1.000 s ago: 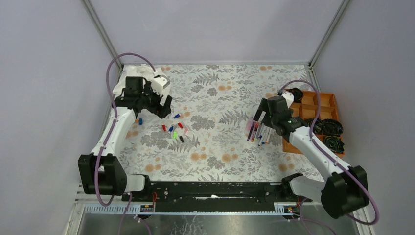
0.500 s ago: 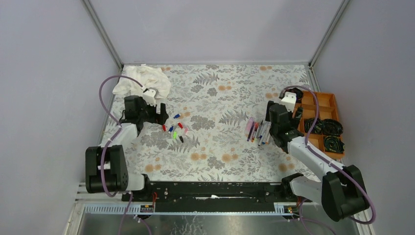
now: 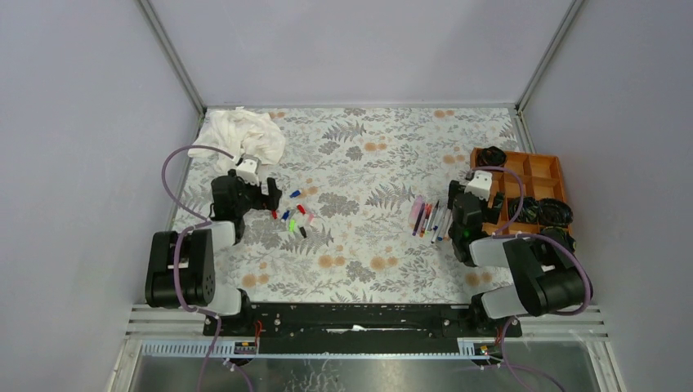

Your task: Open the pen caps

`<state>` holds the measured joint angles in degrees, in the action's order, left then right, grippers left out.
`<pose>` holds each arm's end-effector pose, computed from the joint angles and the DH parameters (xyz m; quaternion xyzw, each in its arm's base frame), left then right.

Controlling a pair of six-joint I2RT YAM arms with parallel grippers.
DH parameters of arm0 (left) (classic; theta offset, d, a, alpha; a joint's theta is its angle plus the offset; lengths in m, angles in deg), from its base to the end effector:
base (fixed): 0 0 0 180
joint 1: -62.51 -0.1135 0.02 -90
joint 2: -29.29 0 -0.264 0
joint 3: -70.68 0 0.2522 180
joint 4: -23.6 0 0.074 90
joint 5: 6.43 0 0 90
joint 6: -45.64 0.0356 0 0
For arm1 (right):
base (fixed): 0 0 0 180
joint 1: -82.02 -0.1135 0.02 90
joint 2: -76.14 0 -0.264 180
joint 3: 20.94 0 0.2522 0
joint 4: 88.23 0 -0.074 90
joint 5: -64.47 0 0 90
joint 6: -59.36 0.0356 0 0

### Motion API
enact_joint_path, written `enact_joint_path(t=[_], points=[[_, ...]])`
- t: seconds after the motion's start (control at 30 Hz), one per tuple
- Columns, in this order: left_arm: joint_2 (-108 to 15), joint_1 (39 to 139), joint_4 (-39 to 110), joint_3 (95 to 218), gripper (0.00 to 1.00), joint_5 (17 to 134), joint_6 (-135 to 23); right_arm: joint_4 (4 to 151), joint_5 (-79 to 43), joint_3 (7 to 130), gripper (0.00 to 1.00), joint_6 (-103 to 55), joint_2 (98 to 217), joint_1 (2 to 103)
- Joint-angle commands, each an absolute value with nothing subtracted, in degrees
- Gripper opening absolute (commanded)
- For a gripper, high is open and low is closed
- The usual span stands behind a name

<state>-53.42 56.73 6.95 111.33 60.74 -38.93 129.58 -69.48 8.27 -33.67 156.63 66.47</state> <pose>0.2702 0.0135 0.1606 0.1032 0.8289 -0.1153 0.5375 0.2292 0.0381 0.1539 0.1112 0.7560 -0.2294 0.6029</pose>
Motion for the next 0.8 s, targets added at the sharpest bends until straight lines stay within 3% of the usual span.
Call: enact_joint_path(t=[0.0, 0.33, 0.53, 0.57, 0.67, 0.77], points=[[-52.5, 56.5, -7.9, 107.2, 0.98, 61.8, -42.4, 143.0, -72.6, 8.1, 1.00, -31.2, 158.9, 67.5], [-46.9, 57.4, -19.0, 98.4, 0.98, 63.0, -43.8, 157.1, -64.7, 2.8, 1.00, -34.9, 163.7, 67.7], [-56.8, 59.7, -39.3, 94.2, 0.99, 64.2, -44.8, 172.7, -53.7, -4.6, 1.00, -37.5, 166.5, 67.7], [-57.3, 60.5, -37.3, 94.8, 0.99, 65.2, -44.1, 175.2, -51.9, -5.0, 1.00, -38.4, 168.5, 67.7], [-57.6, 61.0, -32.5, 97.6, 0.99, 67.0, -44.1, 171.8, -49.4, -3.3, 1.00, -37.8, 168.1, 68.9], [-57.4, 61.0, -31.4, 98.0, 0.99, 67.2, -44.1, 158.9, -49.8, 2.4, 1.00, -33.4, 165.8, 72.3]])
